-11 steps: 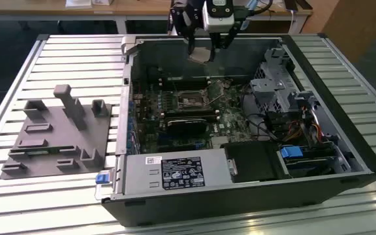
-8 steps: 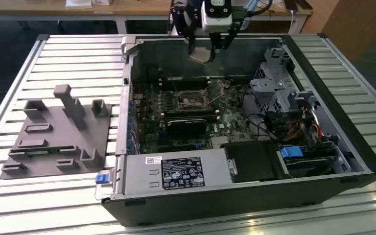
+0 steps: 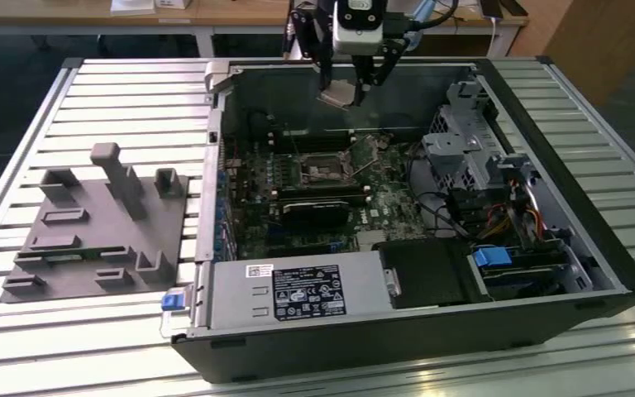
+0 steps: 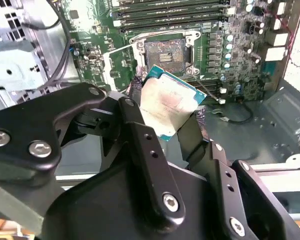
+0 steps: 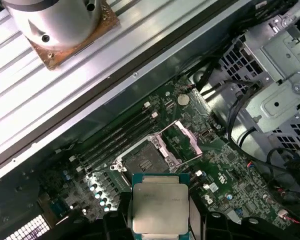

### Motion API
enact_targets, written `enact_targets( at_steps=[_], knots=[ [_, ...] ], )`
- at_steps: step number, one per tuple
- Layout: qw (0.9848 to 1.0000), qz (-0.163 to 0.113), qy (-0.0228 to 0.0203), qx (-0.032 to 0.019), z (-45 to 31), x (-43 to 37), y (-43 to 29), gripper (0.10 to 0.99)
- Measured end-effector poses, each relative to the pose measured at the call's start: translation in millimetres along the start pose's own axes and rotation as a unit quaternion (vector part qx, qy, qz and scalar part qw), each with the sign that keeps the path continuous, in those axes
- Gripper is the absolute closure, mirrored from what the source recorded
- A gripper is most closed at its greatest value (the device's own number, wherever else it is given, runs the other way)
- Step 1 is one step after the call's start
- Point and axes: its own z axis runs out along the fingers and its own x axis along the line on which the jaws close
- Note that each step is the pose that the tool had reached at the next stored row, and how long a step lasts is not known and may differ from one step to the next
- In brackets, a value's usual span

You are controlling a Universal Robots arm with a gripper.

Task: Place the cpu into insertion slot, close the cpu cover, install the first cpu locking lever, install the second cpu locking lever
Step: 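Place the cpu into insertion slot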

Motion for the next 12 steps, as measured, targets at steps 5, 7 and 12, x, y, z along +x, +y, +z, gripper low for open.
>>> enact_targets(
  at_steps=[5,7,12],
  knots=[
    [0.9993,0.037,-0.0033,-0.0007,0.3,0.0,0.0,0.549],
    [0.9987,0.050,-0.0045,-0.0009,0.4,0.0,0.0,0.549],
    [0.9967,0.081,-0.0072,-0.0016,0.6,0.0,0.0,0.549]
  ],
)
